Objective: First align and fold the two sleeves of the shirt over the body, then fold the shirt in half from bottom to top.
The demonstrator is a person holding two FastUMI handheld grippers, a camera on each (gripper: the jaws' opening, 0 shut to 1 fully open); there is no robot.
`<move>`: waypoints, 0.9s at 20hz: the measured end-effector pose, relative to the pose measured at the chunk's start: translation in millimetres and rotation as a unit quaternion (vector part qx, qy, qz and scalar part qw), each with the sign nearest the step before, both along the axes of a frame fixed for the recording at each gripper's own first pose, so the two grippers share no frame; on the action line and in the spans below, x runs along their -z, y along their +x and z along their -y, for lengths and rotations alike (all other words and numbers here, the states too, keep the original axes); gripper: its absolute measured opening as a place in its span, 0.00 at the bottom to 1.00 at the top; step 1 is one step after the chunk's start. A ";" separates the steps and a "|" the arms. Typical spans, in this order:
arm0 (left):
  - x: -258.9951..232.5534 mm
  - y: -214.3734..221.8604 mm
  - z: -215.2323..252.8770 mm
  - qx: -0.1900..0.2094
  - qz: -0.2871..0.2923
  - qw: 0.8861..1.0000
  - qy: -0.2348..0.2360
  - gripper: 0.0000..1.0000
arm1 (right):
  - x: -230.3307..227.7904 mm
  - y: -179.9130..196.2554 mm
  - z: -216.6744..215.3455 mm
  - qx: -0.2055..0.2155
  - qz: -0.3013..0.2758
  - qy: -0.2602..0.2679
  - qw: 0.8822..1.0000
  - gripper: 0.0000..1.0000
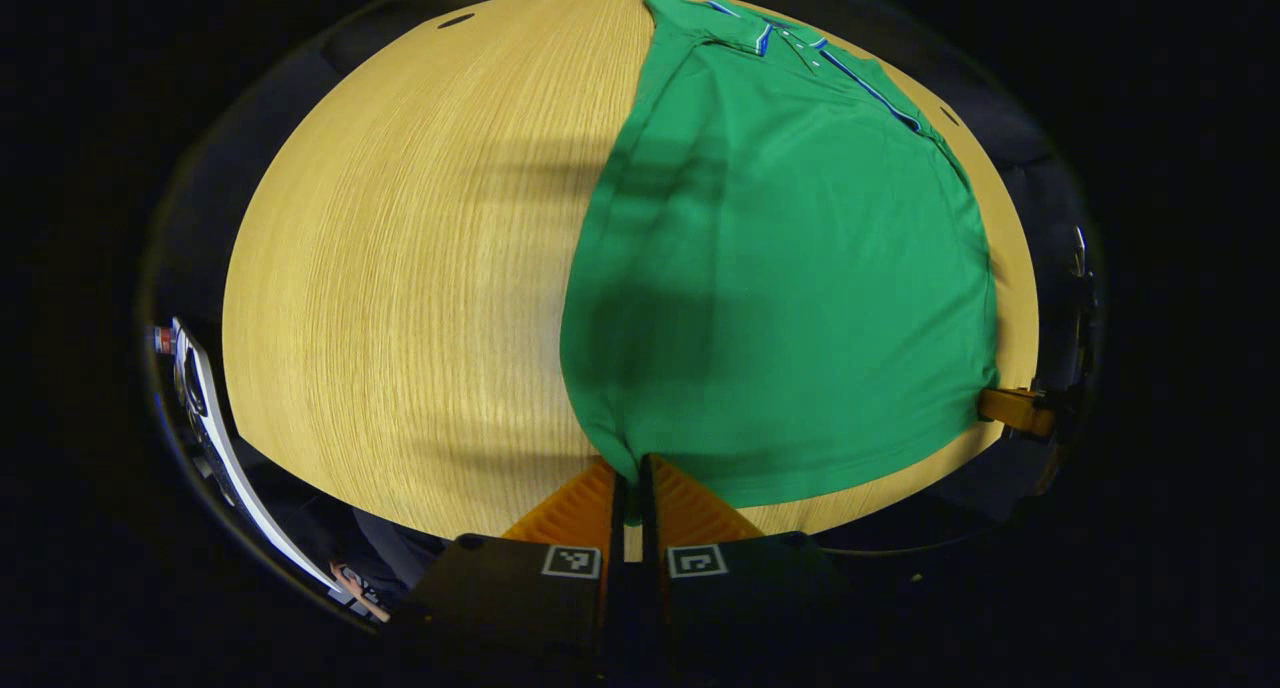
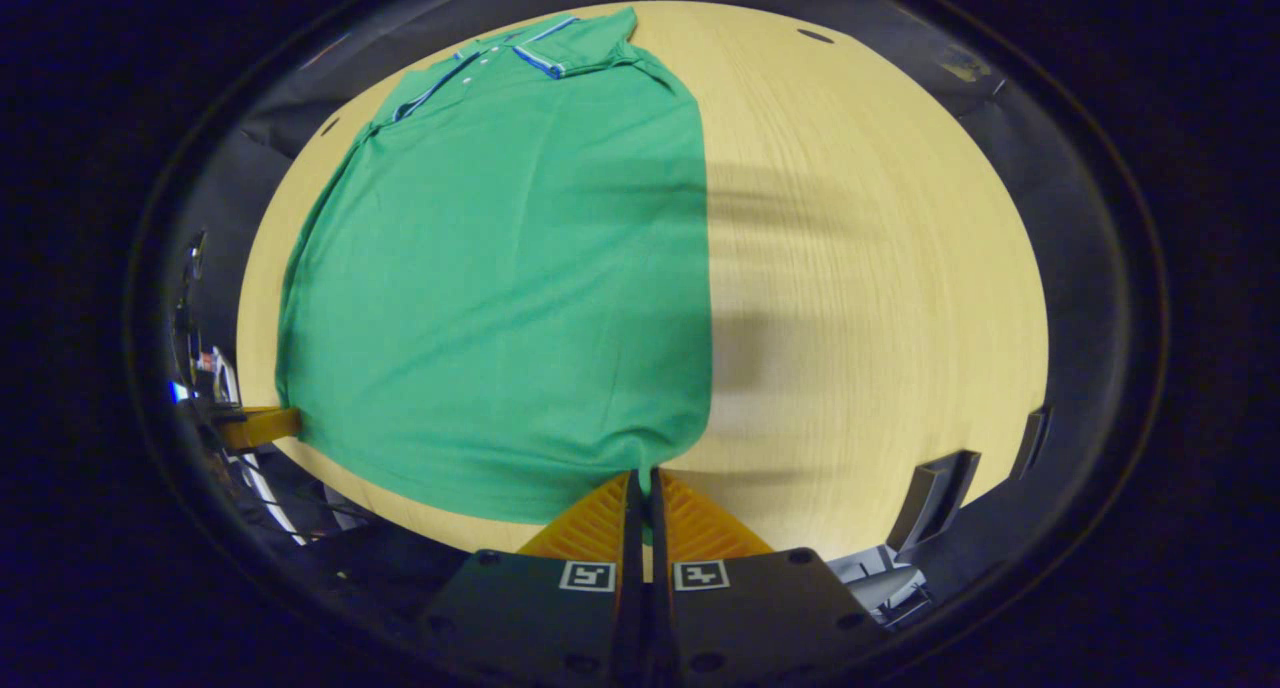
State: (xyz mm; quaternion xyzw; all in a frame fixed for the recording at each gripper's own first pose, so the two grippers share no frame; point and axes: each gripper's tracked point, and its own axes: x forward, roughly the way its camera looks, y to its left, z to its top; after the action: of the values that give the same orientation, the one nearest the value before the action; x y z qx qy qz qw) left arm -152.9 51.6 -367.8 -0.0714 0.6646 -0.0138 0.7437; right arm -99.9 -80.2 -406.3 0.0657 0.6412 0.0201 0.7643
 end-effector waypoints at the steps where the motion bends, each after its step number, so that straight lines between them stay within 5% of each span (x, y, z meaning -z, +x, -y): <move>1: -0.4 -0.4 0.1 -0.001 0.001 1.000 0.002 0.09 | -1.2 -0.7 0.2 0.002 0.001 0.003 1.000 0.06; 12: -46.4 16.8 14.2 0.002 0.072 0.997 -0.021 0.05 | -69.9 6.0 8.1 -0.022 0.075 0.001 0.997 0.07; 18: -90.3 63.2 12.1 0.011 0.143 0.989 -0.019 0.05 | -117.9 43.0 11.9 -0.016 0.127 0.014 0.992 0.03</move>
State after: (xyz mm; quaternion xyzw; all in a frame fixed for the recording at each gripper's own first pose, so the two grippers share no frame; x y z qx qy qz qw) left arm -89.7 39.5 -277.5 -0.0752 0.5513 -0.0445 0.8297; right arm -56.9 -92.1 -288.4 0.0629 0.5399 0.0496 0.8379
